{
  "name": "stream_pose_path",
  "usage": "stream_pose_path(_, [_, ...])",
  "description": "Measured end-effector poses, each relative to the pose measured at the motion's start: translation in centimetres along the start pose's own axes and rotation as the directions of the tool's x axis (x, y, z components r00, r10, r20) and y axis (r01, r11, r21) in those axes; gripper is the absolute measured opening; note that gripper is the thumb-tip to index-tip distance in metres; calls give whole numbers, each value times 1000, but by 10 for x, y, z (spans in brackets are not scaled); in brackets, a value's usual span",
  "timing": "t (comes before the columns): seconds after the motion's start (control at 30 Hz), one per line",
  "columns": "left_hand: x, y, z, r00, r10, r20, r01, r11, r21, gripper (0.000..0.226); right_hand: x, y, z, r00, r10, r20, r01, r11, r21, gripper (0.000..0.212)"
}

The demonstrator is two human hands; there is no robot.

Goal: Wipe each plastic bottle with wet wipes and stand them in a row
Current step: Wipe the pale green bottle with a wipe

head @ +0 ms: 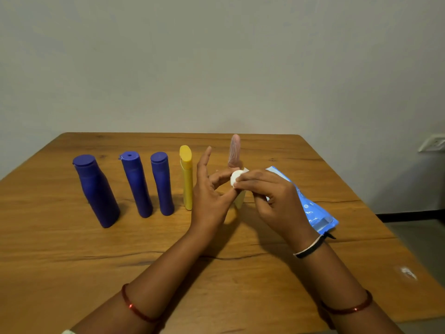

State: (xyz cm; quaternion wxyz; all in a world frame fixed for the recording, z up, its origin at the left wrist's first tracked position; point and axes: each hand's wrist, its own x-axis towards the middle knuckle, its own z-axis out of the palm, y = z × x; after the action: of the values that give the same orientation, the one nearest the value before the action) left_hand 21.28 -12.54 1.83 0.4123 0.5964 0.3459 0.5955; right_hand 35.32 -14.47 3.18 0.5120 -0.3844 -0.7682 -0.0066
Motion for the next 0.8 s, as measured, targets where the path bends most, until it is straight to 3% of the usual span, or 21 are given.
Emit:
stream_pose_path(0.2, [1, 2, 0, 999, -32, 23, 33, 999, -43, 92, 9, 17, -8, 996, 45, -80, -52, 995, -89, 35])
stream_pose_path(0.4, [1, 1, 2, 998, -57, 14, 58, 989, -136, 72, 4, 1, 10, 994, 81, -71, -76, 995, 71, 35])
stream_pose_path(0.6, [0, 2, 6, 999, -35, -4, 34, 985, -167, 48, -12, 6, 7, 939, 325, -112, -276, 906, 323, 39])
stream_pose_path(0.8, [5, -2, 7, 996, -6, -92, -4, 994, -111, 32, -23, 10, -2, 852, 523, -32, -488, 813, 318, 46])
